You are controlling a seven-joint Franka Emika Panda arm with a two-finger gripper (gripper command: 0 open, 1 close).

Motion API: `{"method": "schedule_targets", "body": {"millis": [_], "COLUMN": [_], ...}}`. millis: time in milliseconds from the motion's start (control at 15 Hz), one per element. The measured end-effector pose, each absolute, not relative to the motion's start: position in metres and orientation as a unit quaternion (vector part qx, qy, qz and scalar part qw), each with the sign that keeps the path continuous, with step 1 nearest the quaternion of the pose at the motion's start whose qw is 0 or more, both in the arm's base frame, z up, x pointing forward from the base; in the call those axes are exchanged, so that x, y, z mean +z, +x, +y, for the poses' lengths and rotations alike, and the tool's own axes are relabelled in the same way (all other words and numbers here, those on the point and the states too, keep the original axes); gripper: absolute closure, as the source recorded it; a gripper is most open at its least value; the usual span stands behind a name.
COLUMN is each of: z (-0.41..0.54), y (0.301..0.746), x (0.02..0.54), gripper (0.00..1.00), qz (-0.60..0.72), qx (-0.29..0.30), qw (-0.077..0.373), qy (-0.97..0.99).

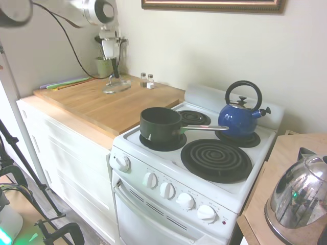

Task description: Uncover the lid of the pot

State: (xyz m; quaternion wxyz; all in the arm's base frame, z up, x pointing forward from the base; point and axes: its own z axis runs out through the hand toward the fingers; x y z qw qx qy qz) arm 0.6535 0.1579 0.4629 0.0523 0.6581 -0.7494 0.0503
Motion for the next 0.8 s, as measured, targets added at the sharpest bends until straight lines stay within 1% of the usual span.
{"method": "schedule_targets", "body": {"millis": [200,800], "z": [0.173,0.173], "y": [0.663,0.686], "x": [0.439,0.401], "gripper": [1.00,1.00], "qz": [-0.743,-0.746], "qx": [0.048,0.041], "qw": [0.067,0.102], "qy": [0.664,0.657]}}
